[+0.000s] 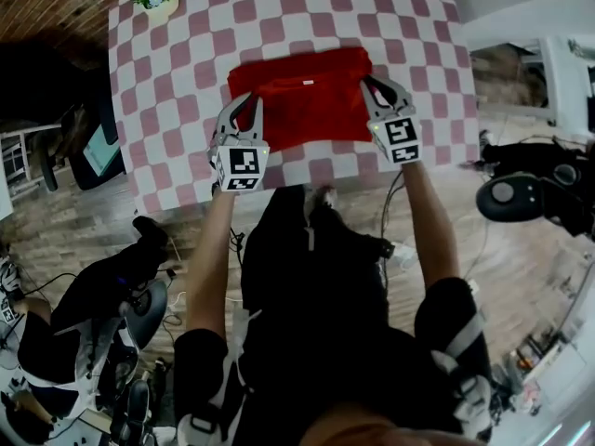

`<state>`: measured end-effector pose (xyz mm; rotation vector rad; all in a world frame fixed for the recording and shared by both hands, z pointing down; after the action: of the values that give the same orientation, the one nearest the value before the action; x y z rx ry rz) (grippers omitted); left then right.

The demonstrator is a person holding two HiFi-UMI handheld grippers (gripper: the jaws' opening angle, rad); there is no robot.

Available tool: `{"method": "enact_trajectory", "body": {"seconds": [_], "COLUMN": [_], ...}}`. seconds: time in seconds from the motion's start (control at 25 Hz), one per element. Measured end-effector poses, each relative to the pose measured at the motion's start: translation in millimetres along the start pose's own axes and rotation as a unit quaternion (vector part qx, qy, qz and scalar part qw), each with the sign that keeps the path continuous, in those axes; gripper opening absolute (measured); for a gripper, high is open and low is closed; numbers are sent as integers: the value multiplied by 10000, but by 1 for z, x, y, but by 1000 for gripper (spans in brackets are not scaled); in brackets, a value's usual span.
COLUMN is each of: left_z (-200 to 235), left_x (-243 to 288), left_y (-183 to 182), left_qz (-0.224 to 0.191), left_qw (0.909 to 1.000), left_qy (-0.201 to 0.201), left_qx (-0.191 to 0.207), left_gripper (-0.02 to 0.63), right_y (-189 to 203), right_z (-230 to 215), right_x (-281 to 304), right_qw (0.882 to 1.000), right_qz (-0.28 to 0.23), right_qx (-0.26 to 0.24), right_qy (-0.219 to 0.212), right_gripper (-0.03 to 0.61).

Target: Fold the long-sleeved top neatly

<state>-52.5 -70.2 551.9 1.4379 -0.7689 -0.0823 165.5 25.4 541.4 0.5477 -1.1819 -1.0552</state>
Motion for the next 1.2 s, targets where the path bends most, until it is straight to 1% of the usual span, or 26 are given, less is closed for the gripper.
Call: {"method": "enact_trajectory", "body": {"seconds": [0.12,0.28,0.44,0.6,0.76,0.92,1.04,1.2], "left_z": [-12,-32,-51,-65,-73,-79,-83,-89], "left_x": [-8,-17,-22,-29,-33,-36,-38,-40], "left_y": [20,53,82,104,119,137,143,153], "left_qz": [106,302,452,621,746,1007,1077,1247], "left_qw": [9998,9989,9980,9967,9955,9929,9915,9884], "left_qy": [-147,-341,-447,-511,-584,-551,-584,-544], "left_qx": [-13,100,31,-85,-102,-302,-436,-673], "left_gripper": [31,32,32,32,32,32,34,62], "right_y": [18,45,77,100,113,121,127,137], "right_z": [17,42,68,86,99,108,113,115], "right_x": [-11,-25,-37,-50,-57,-61,-63,-61], "right_qw": [9999,9998,9992,9988,9981,9977,9972,9959], "right_qz": [11,13,186,264,319,375,428,680], "right_qx": [-6,-27,-131,-154,-240,-267,-280,-198], "right_qy": [-115,-208,-333,-388,-463,-506,-541,-562], "right_gripper": [31,31,29,29,29,31,31,32]}}
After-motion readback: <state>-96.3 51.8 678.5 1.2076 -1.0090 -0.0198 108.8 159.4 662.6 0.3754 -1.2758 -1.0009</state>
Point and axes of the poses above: the fingertips, and each gripper's own axes: x forward along the fingers, z to its left, y out of its underside, the point moved 1 cm from there along -x, backward along the fingers, and after that the axes turned 11 degrees about -x, right-handed, at the moved point
